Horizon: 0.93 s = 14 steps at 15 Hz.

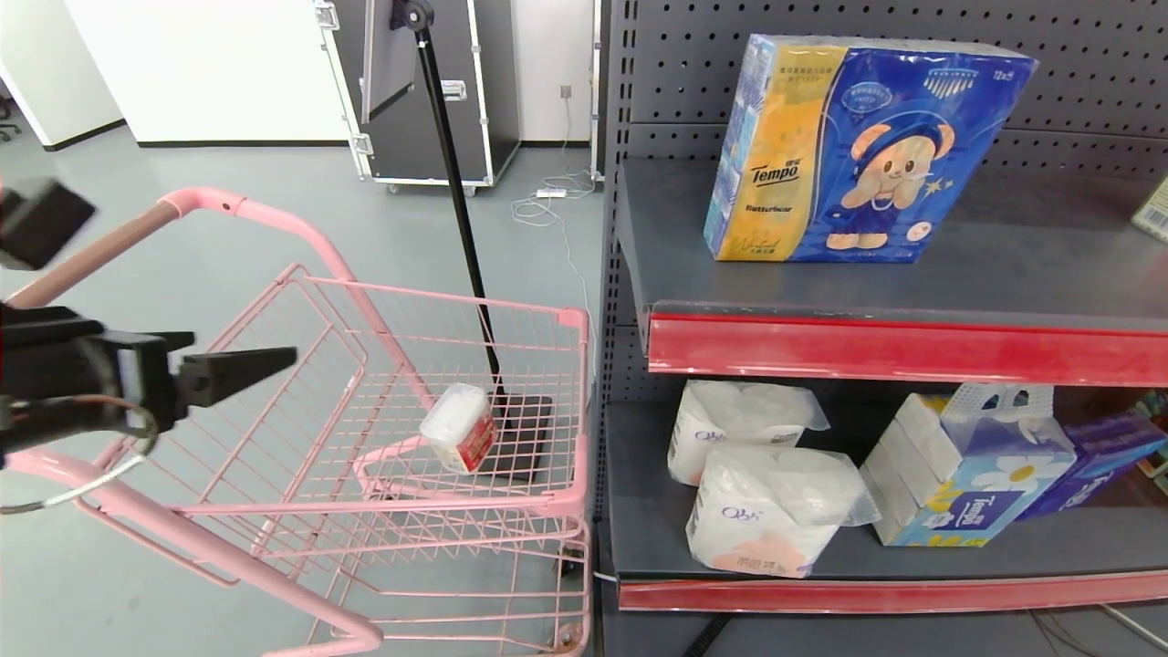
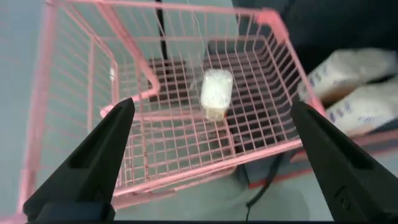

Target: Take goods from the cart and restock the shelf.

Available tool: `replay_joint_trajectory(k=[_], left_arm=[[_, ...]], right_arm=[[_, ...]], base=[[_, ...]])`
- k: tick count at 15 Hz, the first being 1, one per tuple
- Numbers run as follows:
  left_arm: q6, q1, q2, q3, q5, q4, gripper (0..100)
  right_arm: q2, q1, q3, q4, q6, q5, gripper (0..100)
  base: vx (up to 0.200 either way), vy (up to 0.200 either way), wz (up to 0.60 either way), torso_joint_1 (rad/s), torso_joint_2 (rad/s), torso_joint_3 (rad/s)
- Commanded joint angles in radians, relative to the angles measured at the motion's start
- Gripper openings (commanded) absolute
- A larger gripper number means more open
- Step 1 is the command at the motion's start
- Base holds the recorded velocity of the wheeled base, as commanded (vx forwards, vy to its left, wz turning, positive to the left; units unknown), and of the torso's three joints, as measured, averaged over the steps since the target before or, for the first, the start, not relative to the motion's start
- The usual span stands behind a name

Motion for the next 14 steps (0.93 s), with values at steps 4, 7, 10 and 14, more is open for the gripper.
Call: replay_joint_trajectory(k=[4, 7, 10, 14], left_arm=[[0.122, -0.113, 0.487, -0.101, -0.013, -0.005, 100], [0.132, -0.117, 0.616, -0.192, -0.014, -0.005, 100], [0.157, -0.131, 0.685, -0.239, -0.014, -0.005, 100], [0.16, -0.149, 0.751, -0.296, -0.013, -0.008, 100]], right_arm=[[0.001, 0.0, 0.0, 0.0, -0.003, -0.001, 100], [0.001, 0.0, 0.0, 0.0, -0.002, -0.001, 100], [0.0, 0.0, 0.0, 0.0, 0.0, 0.0, 100], [0.001, 0.0, 0.0, 0.0, 0.0, 0.0, 100]], base=[[0.0, 0.0, 0.0, 0.0, 0.0, 0.0], [0.0, 0.0, 0.0, 0.0, 0.0, 0.0], [0.0, 0.0, 0.0, 0.0, 0.0, 0.0], [0.0, 0.0, 0.0, 0.0, 0.0, 0.0]])
